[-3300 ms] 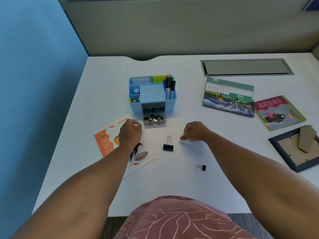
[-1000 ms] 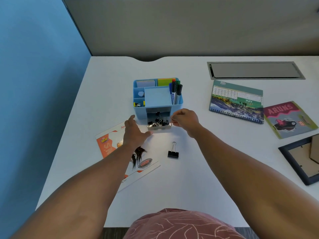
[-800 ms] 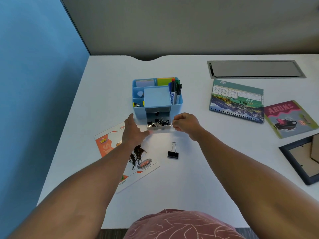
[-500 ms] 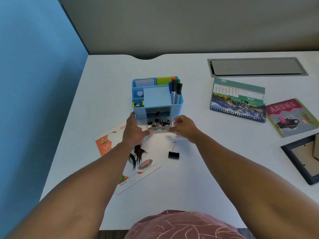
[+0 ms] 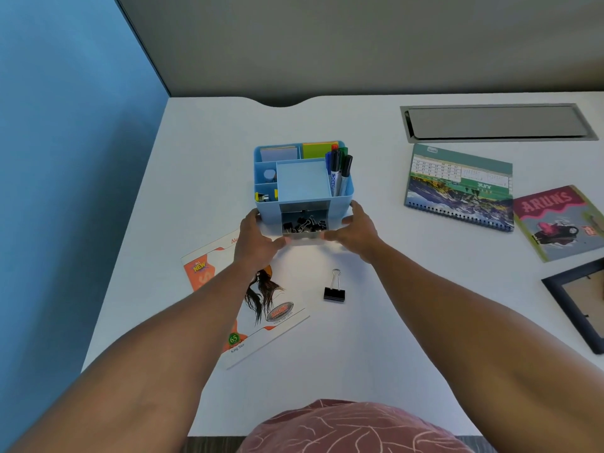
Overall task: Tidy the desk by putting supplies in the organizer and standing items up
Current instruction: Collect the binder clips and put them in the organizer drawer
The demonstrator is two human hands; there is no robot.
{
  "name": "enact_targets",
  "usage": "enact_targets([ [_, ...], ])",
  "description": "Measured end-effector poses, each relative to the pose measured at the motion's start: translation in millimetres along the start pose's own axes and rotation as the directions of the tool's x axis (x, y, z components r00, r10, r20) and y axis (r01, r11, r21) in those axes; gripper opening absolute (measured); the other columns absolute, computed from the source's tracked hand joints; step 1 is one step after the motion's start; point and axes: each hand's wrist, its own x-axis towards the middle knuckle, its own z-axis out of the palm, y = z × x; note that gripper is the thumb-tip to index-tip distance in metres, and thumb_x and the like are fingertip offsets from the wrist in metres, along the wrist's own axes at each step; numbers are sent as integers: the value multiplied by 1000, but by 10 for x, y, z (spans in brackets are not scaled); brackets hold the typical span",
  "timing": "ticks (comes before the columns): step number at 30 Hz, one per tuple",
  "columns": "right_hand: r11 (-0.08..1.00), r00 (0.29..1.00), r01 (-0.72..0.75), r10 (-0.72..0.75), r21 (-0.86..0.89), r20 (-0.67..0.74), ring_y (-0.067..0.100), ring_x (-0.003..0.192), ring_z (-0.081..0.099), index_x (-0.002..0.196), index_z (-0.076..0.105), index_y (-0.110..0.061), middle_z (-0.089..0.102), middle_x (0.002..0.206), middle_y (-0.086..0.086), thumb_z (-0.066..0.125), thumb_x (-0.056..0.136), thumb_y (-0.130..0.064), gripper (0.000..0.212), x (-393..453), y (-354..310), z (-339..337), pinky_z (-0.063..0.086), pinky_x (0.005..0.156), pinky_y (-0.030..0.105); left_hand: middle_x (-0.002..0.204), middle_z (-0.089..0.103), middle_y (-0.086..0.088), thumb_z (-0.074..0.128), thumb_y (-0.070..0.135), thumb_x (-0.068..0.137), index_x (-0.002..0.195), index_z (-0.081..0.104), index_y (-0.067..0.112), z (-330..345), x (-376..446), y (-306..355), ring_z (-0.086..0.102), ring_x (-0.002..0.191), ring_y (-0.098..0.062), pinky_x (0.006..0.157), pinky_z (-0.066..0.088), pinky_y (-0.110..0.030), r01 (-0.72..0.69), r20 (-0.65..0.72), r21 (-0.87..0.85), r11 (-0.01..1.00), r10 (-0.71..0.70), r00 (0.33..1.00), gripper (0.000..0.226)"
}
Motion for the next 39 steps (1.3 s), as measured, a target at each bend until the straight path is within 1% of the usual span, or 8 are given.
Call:
enact_targets([
  [3, 1000, 1000, 15, -15, -28, -17, 27, 115, 56, 151, 26, -17, 54, 133, 11, 90, 68, -21, 105, 39, 22, 3, 54, 95, 46, 137, 49, 0, 89, 40, 68, 141, 40, 21, -8, 16, -3, 51, 122, -17, 100, 49, -41, 1, -11, 16, 1000, -1, 1000, 91],
  [7, 998, 999, 25, -26, -51, -21, 25, 120, 53, 151, 28, -17, 51, 137, 10, 90, 67, -24, 105, 84, 44, 13, 52, 97, 37, 139, 46, -2, 87, 38, 72, 141, 39, 19, 5, 19, 31, 50, 124, -18, 100, 49, -37, 5, -28, 34, 999, -4, 1000, 86],
  [9, 997, 998, 28, -33, -75, -57, 23, 119, 53, 150, 30, -14, 51, 136, 10, 87, 71, -25, 98, 95, 44, 16, 48, 89, 28, 140, 46, -2, 85, 39, 74, 142, 39, 19, 13, 26, 42, 49, 124, -18, 98, 48, -34, 13, -42, 38, 999, -11, 999, 85],
  [11, 995, 995, 22, -31, -95, -96, 22, 118, 53, 148, 33, -12, 51, 134, 10, 84, 75, -28, 91, 113, 43, 26, 46, 83, 26, 139, 46, -3, 83, 41, 76, 142, 38, 18, 14, 21, 63, 49, 124, -19, 97, 47, -33, 20, -53, 25, 999, -18, 998, 83],
  [15, 995, 990, -2, -12, -96, -143, 23, 116, 54, 145, 37, -13, 51, 132, 11, 81, 77, -35, 84, 162, 59, 62, 49, 80, 28, 139, 45, -4, 79, 39, 82, 143, 38, 16, 3, 3, 132, 48, 126, -19, 93, 41, -29, 55, -77, -3, 998, -55, 996, 77],
  [23, 991, 980, -44, 18, -127, -200, 24, 107, 60, 136, 44, -14, 55, 124, 10, 78, 74, -40, 76, 216, 52, 103, 56, 81, 35, 134, 50, -4, 77, 39, 83, 139, 43, 15, 22, 10, 158, 51, 122, -19, 89, 43, -30, 69, -122, -17, 997, -71, 990, 70],
  [29, 986, 975, -52, 16, -156, -222, 23, 104, 60, 133, 45, -13, 55, 124, 8, 77, 74, -45, 75, 211, 19, 107, 57, 82, 39, 132, 51, -5, 77, 42, 82, 137, 44, 15, 31, 22, 186, 52, 120, -19, 86, 44, -29, 89, -138, -27, 996, -92, 986, 70],
  [39, 975, 971, -78, 27, -207, -239, 23, 106, 59, 127, 47, -12, 55, 123, 7, 76, 76, -47, 69, 214, -24, 100, 56, 86, 44, 129, 54, -3, 75, 50, 81, 133, 47, 17, 31, 44, 203, 54, 116, -18, 92, 50, -35, 97, -165, -32, 995, -101, 981, 68],
])
